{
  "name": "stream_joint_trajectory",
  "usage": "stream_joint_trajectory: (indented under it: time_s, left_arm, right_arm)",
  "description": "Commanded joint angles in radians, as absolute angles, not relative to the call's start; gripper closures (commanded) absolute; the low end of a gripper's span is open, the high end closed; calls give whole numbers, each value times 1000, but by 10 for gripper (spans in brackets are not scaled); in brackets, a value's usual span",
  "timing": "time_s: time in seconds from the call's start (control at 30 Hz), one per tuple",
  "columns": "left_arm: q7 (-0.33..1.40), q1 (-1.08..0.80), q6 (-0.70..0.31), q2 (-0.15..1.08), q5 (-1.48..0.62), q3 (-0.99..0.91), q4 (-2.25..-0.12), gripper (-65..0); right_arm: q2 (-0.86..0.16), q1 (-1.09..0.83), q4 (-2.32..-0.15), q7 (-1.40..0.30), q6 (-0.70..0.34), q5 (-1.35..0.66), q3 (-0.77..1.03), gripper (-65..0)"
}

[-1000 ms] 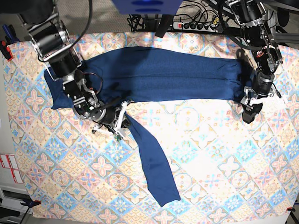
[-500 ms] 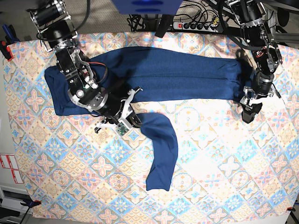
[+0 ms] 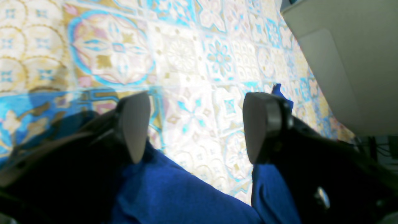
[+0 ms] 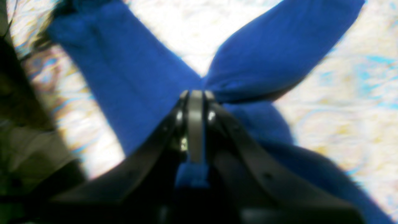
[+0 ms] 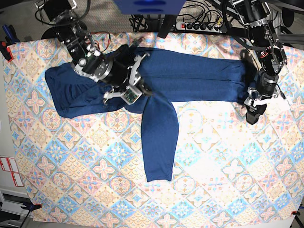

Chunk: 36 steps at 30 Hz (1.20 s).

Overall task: Fold the T-shirt properly
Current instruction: 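Lift the sleeve and fold it back over the shirt body, then move the left gripper to the sleeve cuff and pinch it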

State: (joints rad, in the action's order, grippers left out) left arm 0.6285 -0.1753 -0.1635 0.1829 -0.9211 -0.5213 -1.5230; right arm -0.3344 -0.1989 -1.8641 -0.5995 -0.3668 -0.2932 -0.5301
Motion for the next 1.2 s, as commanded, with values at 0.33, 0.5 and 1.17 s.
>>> stream_joint_trajectory:
  time_s: [0.33, 0.5, 1.17]
  left_arm:
    - [613, -168, -179, 196, -935, -526, -1540, -448]
    - [613, -168, -179, 196, -935, -526, -1540, -448]
    - [613, -110, -179, 197, -935, -443, -1570, -448]
  right_arm:
    - [-354, -272, -1886, -581, -371, -306, -545, -4]
    - [-404, -274, -1886, -582, -371, -306, -613, -4]
    - [-475, -189, -1877, -809, -361, -308, -559, -259]
